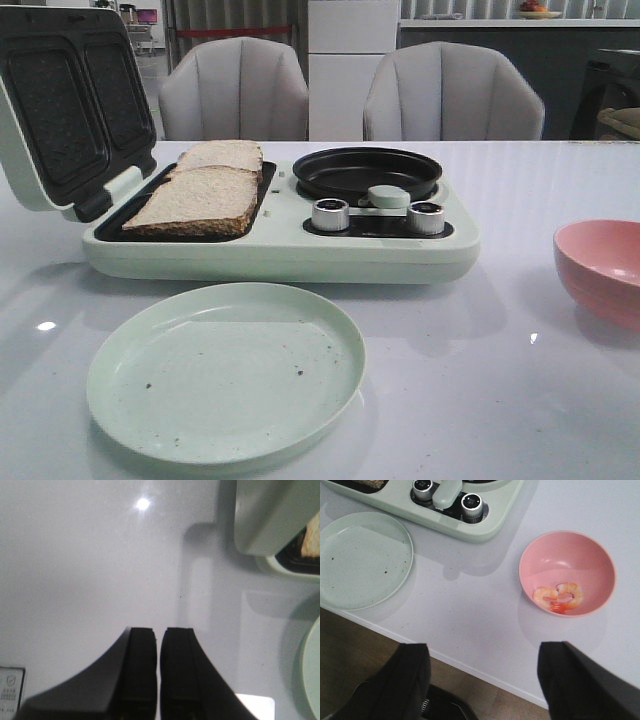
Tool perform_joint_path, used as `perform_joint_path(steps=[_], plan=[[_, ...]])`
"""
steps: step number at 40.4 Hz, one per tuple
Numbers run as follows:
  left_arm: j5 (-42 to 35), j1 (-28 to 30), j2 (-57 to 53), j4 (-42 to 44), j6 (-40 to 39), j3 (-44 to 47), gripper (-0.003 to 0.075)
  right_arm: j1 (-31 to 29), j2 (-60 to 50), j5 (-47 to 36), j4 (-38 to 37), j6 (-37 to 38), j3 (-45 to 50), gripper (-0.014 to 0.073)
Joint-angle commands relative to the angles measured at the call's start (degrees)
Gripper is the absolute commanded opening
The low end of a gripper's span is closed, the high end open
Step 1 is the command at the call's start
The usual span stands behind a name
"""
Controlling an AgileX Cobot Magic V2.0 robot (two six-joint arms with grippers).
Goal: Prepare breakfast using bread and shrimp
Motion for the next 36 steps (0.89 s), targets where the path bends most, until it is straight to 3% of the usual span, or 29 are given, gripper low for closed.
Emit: perform_joint_path(steps=[1,9,20,31,36], plan=[[-4.0,3.1,2.2,-9.1,6.9,-4.9,0.0101,-0.3,-0.1,-3.1,0.5,0.0,-1.4,0.0559],[-4.3,5.3,11.5,-19.2,12.9,-13.0,0.0100,-0.3,-0.1,-3.1,0.5,0.0,-1.4,0.0559],[-8.7,5.3,22.7,-25.9,12.9,-23.3,0.0100,-0.3,-0.1,-3.1,0.5,0.0,-1.4,0.0559],[-5.1,5.1,26.4,-32.2,13.3,-26.4,0.0100,-0.3,-0.1,-3.1,0.5,0.0,-1.4,0.0559],[-1.8,5.1,26.4,-37.5,18.6,-26.7,0.0100,-0.3,-0.1,-3.1,0.5,0.0,-1.4,0.0559]])
